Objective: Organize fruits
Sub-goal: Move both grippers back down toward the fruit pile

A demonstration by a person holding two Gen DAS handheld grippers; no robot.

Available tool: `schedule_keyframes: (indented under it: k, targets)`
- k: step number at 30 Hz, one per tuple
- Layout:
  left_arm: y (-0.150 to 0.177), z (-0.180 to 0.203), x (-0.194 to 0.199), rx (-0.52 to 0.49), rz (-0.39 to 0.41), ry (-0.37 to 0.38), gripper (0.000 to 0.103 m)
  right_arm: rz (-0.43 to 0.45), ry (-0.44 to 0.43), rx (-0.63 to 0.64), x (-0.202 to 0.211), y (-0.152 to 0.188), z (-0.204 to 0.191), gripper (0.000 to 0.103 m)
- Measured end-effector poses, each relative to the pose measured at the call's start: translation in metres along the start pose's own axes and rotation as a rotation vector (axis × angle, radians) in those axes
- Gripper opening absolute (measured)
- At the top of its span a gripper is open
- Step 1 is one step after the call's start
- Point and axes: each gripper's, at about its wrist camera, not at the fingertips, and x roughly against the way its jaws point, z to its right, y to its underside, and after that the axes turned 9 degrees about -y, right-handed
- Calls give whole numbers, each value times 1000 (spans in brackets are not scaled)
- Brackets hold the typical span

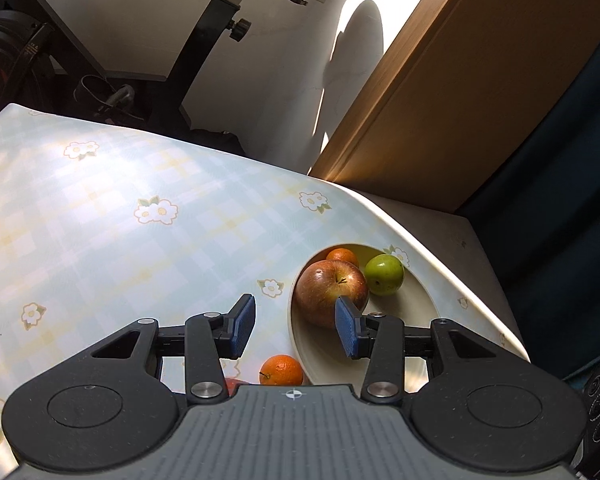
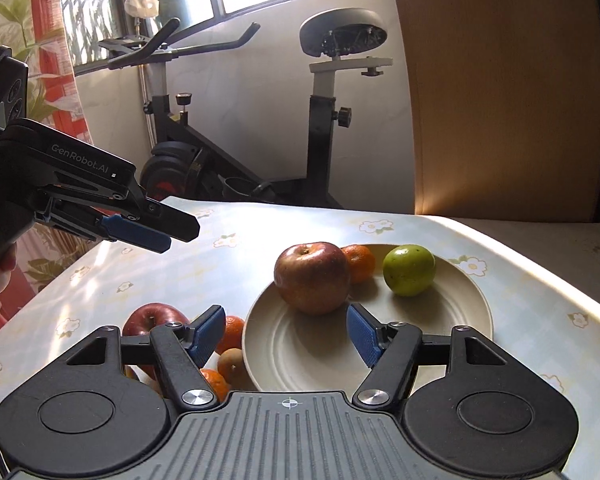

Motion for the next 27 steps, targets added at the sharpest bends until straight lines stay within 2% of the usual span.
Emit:
schedule_keyframes:
  k: [8,17,24,27]
  targets:
    - [32,-8,40,-110,42,-59,46,73,26,-69,30,22,-18,64]
    - [59,-11,63,-159,55,-80,46,41,129,-20,47,46,-25,63]
    - [72,-14,66,-112,51,-36,46,18,147,3,55,72,-30,59]
    - [77,-14,65,-99,50,-43,45,13,141,5,56,80,-31,56]
